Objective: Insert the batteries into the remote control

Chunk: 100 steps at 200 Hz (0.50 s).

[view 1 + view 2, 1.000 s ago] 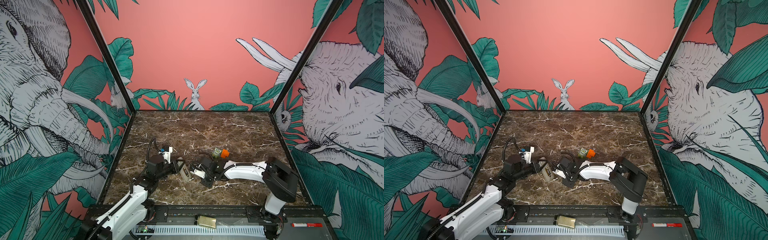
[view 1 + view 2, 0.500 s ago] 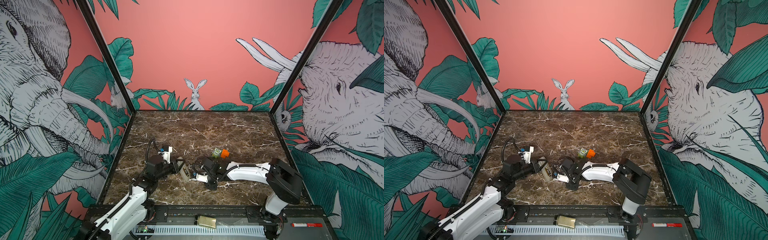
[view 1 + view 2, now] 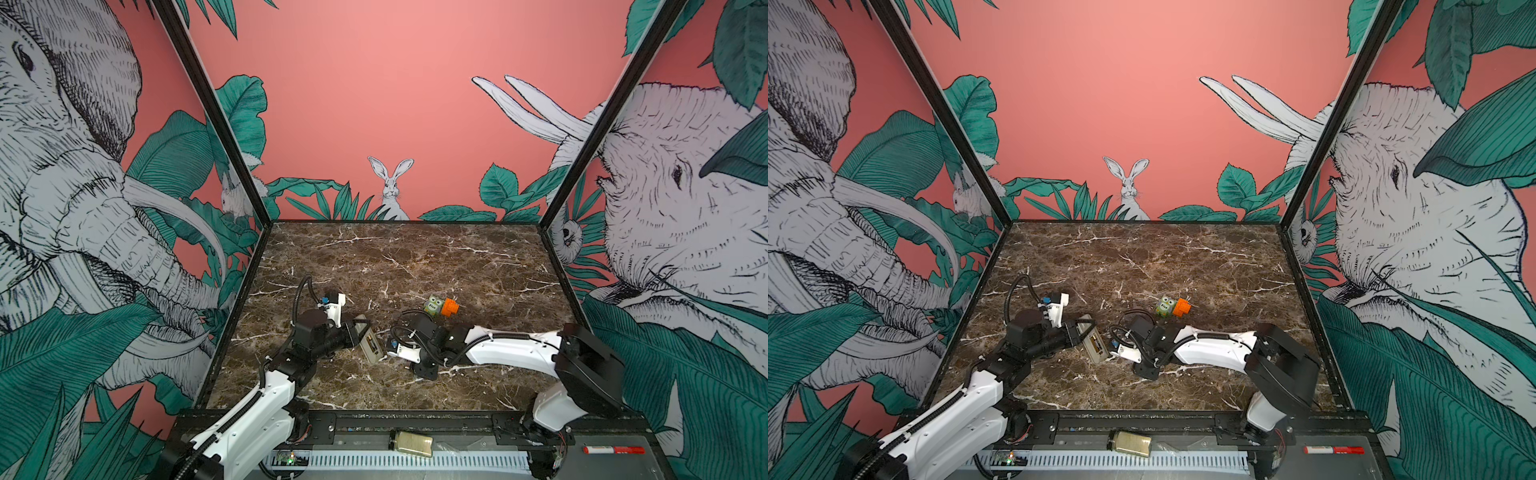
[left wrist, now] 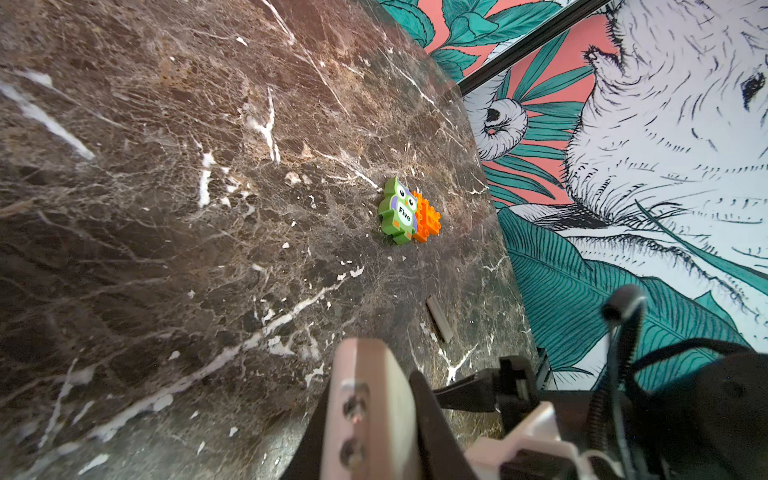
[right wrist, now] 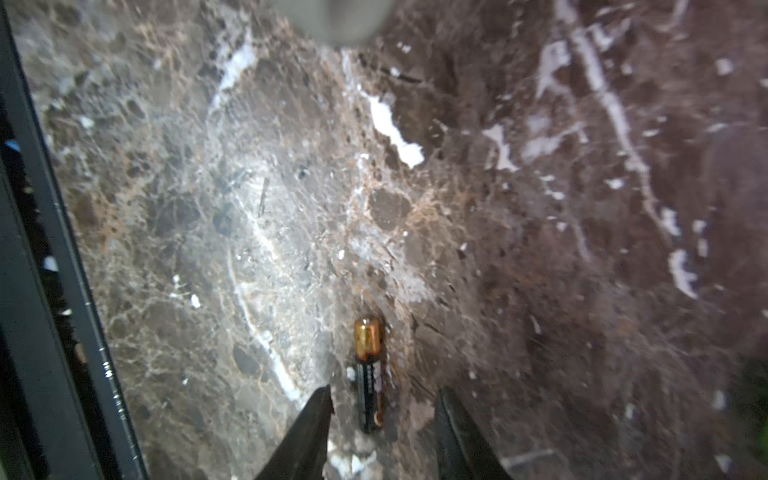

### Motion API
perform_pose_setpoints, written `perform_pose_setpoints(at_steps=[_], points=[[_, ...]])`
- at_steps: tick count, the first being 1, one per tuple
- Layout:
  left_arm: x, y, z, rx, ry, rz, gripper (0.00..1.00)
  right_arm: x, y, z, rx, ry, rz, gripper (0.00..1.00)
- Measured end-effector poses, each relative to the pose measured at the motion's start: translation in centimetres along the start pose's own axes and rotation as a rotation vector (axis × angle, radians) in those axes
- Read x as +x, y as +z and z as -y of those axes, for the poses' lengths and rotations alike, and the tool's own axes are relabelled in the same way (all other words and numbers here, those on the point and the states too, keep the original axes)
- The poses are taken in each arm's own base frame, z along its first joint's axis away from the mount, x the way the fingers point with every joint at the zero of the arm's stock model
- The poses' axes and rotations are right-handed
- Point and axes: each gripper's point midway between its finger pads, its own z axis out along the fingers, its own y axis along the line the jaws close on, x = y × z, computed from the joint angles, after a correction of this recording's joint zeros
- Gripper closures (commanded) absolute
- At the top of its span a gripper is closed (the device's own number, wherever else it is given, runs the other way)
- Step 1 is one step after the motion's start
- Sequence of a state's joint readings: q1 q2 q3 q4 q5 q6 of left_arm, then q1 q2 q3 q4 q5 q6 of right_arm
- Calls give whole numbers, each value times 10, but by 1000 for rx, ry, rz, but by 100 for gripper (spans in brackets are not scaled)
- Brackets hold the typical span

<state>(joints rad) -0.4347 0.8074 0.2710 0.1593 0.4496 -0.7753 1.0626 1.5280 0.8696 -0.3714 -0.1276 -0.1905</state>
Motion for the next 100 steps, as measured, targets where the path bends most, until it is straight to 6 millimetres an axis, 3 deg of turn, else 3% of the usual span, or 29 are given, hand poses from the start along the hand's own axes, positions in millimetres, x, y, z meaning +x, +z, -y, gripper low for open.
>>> perform_pose_setpoints(at_steps=[27,57,68,100], points=[[0,1,-2,-6,11,-5,100,-12,-41,3,59,121,130,44],[2,2,-6,-18,44,-16,100,-19,-83,12,108,422,249,31],[3,2,-7,-23,60,-18,100,-17,-90,13,107,537,255,25],[2,0,-9,-44,134,-12,100,-12,-92,9,96,819,215,18]])
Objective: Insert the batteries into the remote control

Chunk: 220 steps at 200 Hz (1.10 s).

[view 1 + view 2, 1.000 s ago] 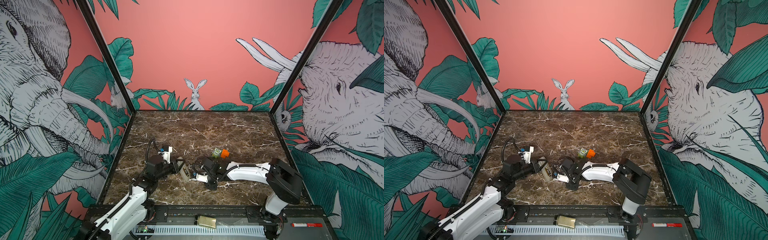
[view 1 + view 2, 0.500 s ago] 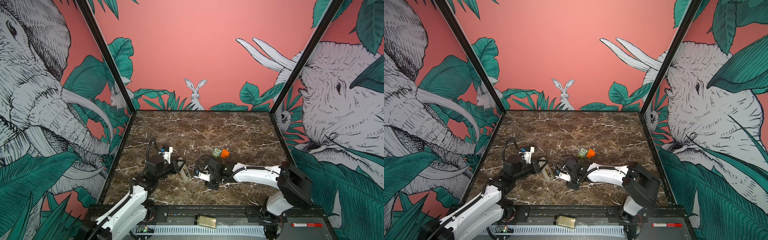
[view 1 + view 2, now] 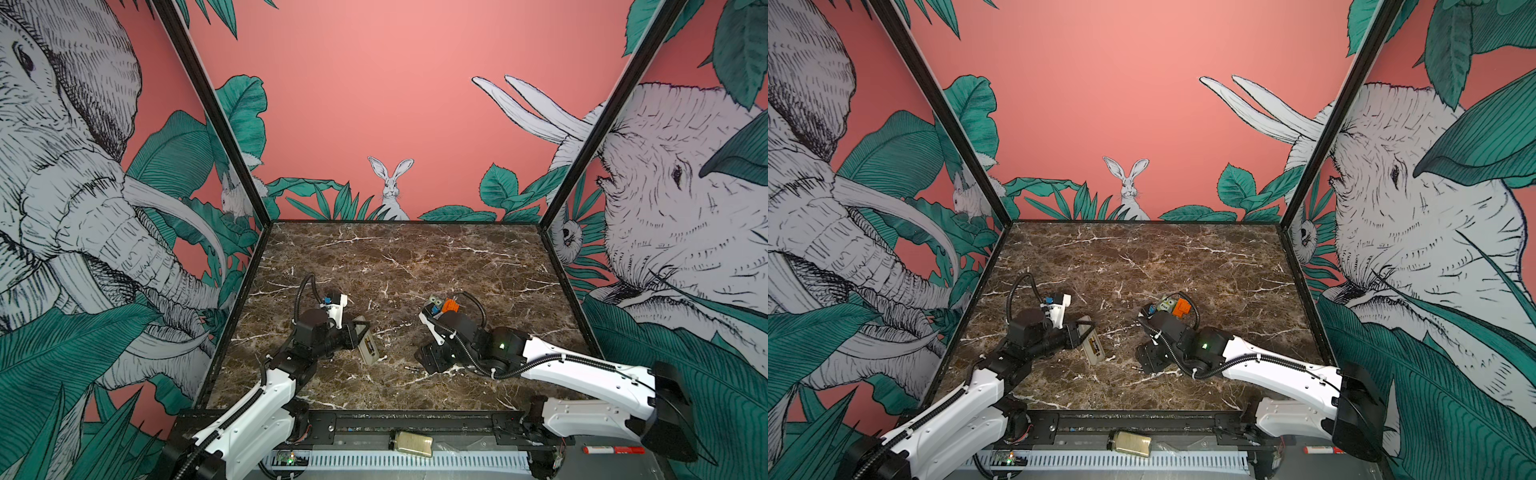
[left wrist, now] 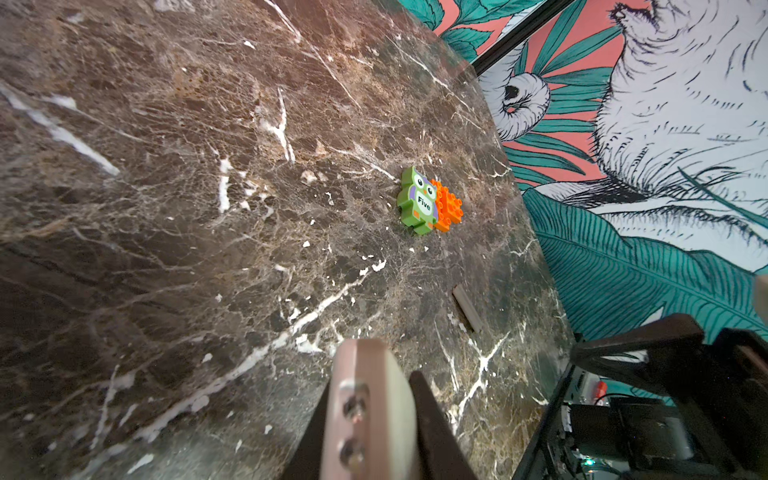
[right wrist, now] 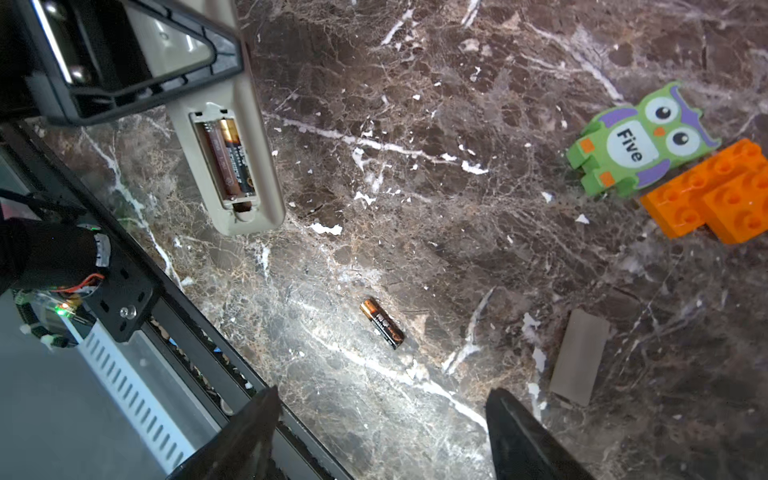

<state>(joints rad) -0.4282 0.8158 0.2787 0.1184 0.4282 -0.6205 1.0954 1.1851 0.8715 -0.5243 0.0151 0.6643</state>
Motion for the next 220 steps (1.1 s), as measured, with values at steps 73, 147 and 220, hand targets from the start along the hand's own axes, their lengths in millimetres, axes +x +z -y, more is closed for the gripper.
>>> perform_pose_setpoints(at_steps=[73,147,220], points=[[-12,-1,8,27,131,50,100,-10,23,-21,86,480,-113,25],[-23,-21,35,66,266,147,100,19,50,-28,184,759,-212,36],[-24,-25,32,38,287,163,100,36,69,-19,234,915,-214,45]])
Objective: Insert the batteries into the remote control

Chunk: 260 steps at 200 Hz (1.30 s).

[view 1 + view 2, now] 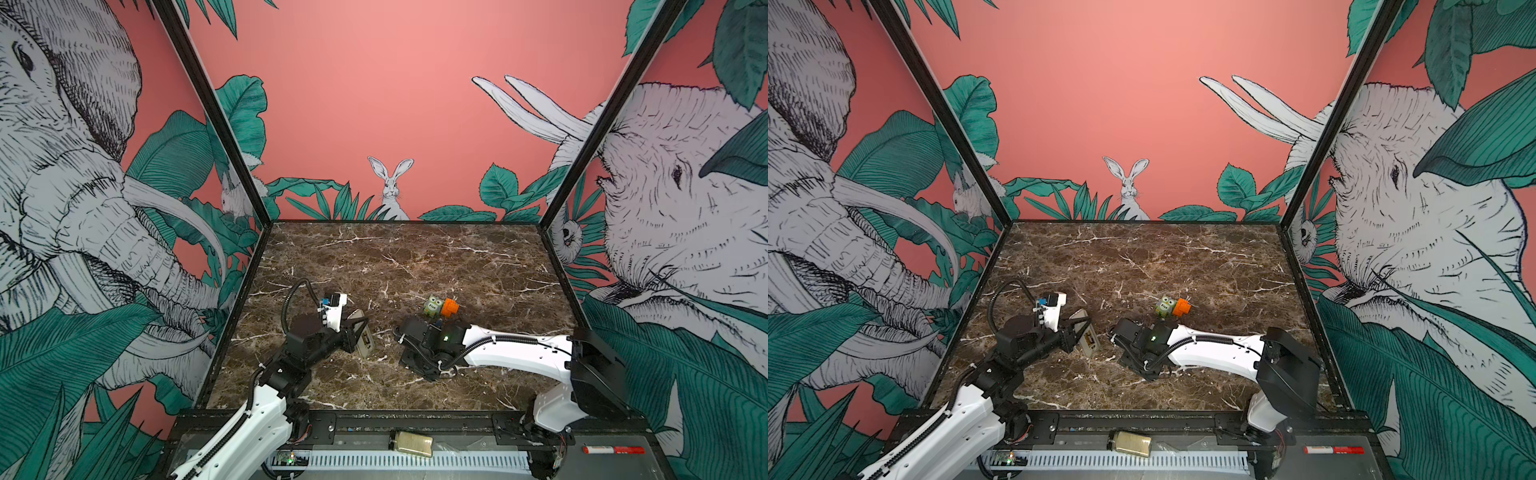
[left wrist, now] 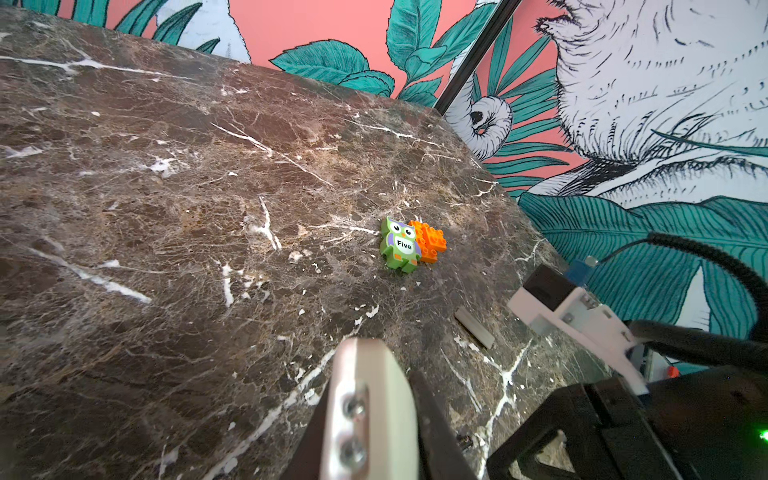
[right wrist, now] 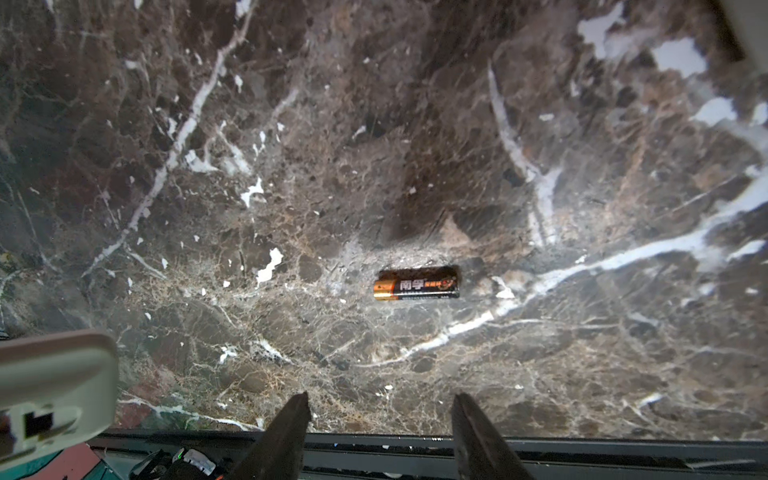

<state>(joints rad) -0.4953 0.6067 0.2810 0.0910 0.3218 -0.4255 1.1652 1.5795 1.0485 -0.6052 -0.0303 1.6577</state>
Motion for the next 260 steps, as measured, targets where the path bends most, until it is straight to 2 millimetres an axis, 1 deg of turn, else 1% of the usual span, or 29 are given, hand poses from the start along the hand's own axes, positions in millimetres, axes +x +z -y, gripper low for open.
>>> perform_pose_setpoints(at_steps=[16,47,66,111,163,213,260], points=[[0,-1,-1,-8,1,0,100,0,7,3,8,21,-1,45],[4,0,-2,-20,9,-10,100,1,26,14,61,45,-7,46],[4,0,-1,-21,18,-12,100,1,31,16,71,49,-5,46],[7,0,-3,-37,32,-18,100,-4,38,19,89,63,-3,45],[6,0,-4,-39,36,-14,100,-9,38,20,94,79,5,45],[6,0,-3,-37,37,-15,100,-11,38,16,78,89,4,46],[3,-2,0,-27,42,-3,100,-13,45,14,77,97,1,47]])
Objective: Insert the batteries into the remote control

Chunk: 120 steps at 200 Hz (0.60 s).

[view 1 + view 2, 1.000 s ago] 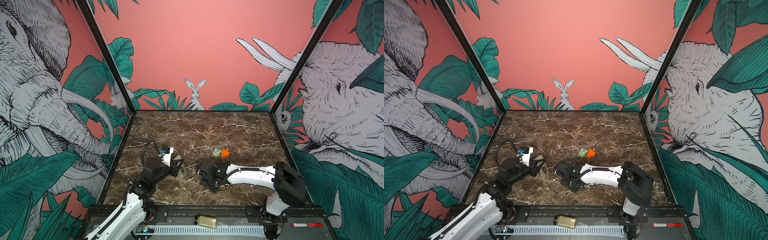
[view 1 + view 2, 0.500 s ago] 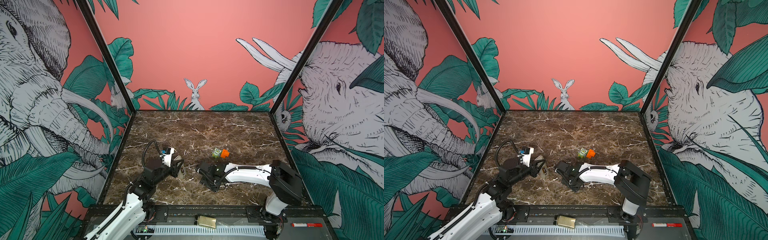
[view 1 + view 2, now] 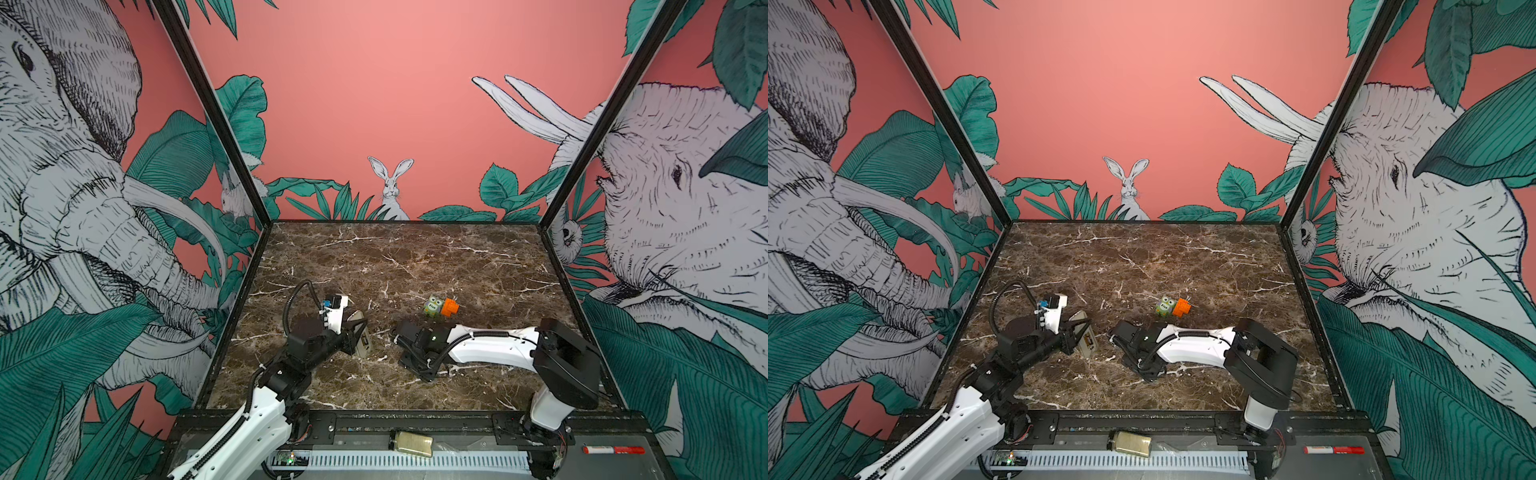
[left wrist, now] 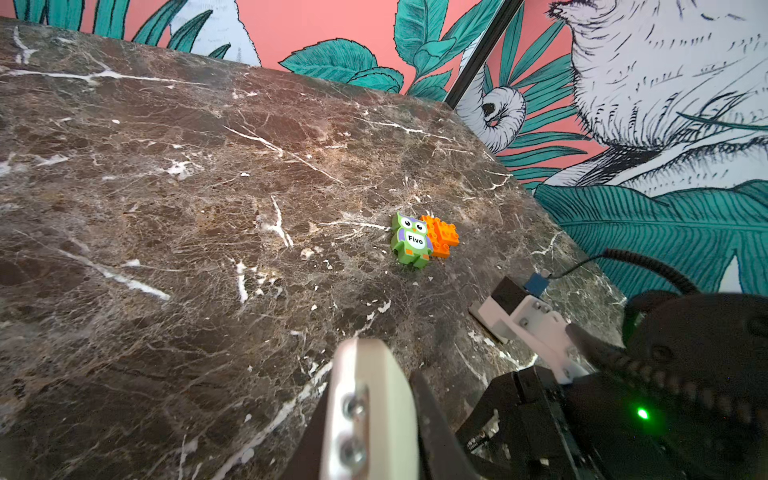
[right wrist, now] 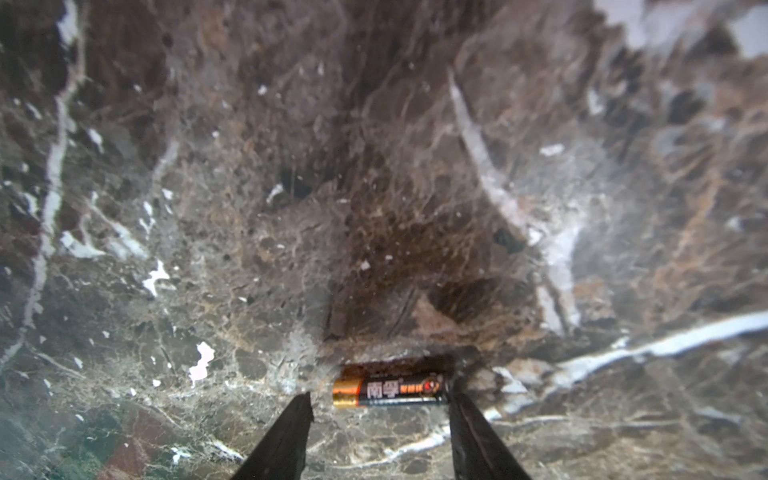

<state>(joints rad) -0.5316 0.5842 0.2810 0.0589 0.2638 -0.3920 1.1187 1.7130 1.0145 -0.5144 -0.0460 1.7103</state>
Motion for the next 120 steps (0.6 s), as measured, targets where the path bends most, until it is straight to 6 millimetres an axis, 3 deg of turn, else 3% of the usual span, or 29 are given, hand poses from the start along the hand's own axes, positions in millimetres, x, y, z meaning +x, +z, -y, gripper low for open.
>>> perform_pose_setpoints(at_steps=[21,120], points=[[-2,-1,1,4,3,10,100,-2,2,0,4,5,0,49],[-10,-5,6,17,16,44,100,-3,5,6,14,19,-30,77]])
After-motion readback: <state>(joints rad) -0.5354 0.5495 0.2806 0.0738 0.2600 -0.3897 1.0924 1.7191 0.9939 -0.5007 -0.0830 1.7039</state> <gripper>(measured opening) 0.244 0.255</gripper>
